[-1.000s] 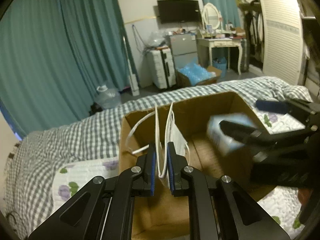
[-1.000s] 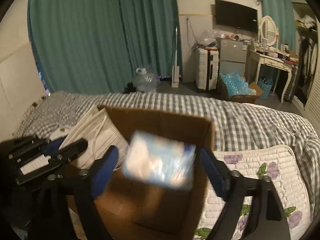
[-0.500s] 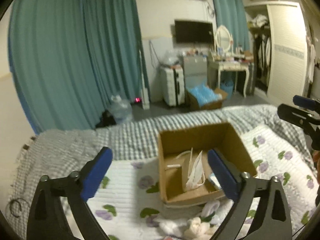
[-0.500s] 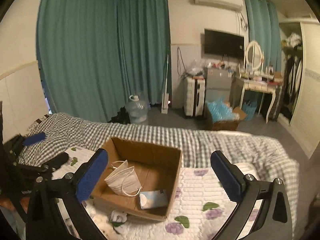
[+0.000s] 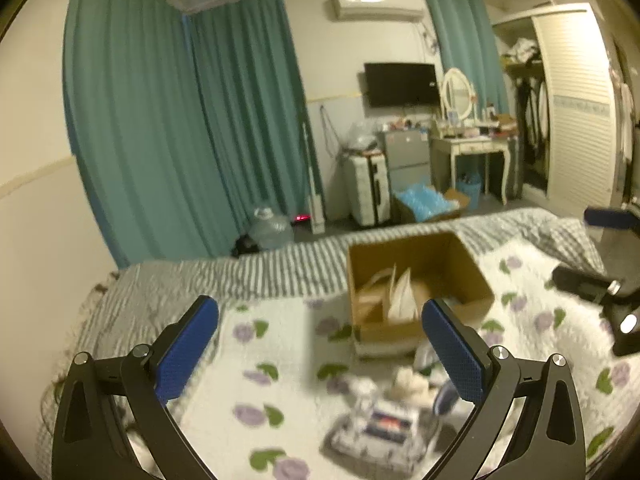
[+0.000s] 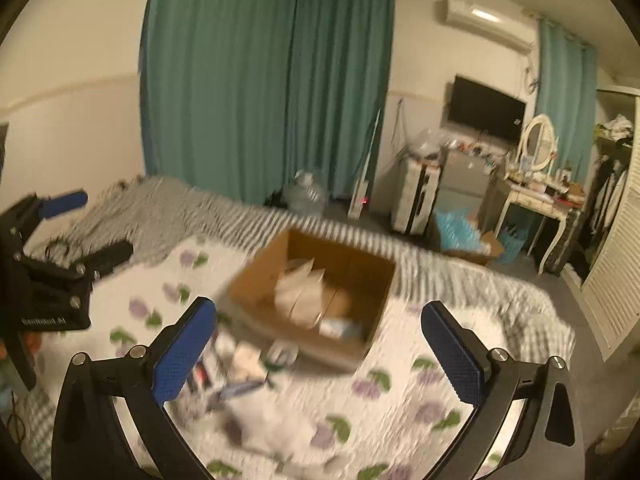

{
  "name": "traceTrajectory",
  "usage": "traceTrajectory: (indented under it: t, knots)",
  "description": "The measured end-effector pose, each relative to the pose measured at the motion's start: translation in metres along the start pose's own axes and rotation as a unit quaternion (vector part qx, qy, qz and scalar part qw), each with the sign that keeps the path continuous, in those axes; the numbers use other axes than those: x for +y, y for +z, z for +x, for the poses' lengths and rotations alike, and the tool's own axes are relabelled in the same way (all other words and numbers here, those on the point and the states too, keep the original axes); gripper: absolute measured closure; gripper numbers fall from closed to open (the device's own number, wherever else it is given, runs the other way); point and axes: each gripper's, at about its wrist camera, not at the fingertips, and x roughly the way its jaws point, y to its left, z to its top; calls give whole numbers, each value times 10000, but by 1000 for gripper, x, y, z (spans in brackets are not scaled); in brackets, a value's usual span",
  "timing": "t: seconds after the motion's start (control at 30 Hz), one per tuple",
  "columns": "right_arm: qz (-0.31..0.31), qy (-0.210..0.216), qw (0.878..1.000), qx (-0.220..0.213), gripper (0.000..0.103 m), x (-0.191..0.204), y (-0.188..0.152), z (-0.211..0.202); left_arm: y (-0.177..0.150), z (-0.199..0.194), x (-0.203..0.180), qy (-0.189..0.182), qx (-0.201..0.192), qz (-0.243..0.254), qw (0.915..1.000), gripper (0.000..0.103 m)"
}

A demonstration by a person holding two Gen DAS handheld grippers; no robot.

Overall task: Organize soft objects
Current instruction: 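Return both tools to the pile and grasp the white socks with the right tool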

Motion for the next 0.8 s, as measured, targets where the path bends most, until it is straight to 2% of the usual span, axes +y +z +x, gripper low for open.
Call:
traceTrajectory:
  t: [0.13, 0.23, 0.43, 0.53, 0.67, 0.8]
  knots:
    - [42, 346, 9965, 753, 0, 14, -54, 45, -40, 15, -7, -142, 369, -214, 9990, 0]
    - [108, 412, 9915, 1226, 1, 17, -89, 79, -70, 32, -12, -79, 671, -236, 9974, 0]
    - [233, 597, 9773, 2019, 15, 23, -139, 136, -124, 61, -27, -87, 1263, -351, 9913, 0]
    - [316, 812, 9716, 2200, 22, 26, -151, 154, -142, 71, -35, -111, 1542, -255, 9876, 0]
    - [107, 804, 9709, 2252, 28, 33, -156, 158, -149, 72, -42, -304, 1664, -195, 9854, 0]
    - [60, 799, 9724, 2191, 45, 32, -155, 153, -156, 73, -50, -467, 1793, -136, 9826, 0]
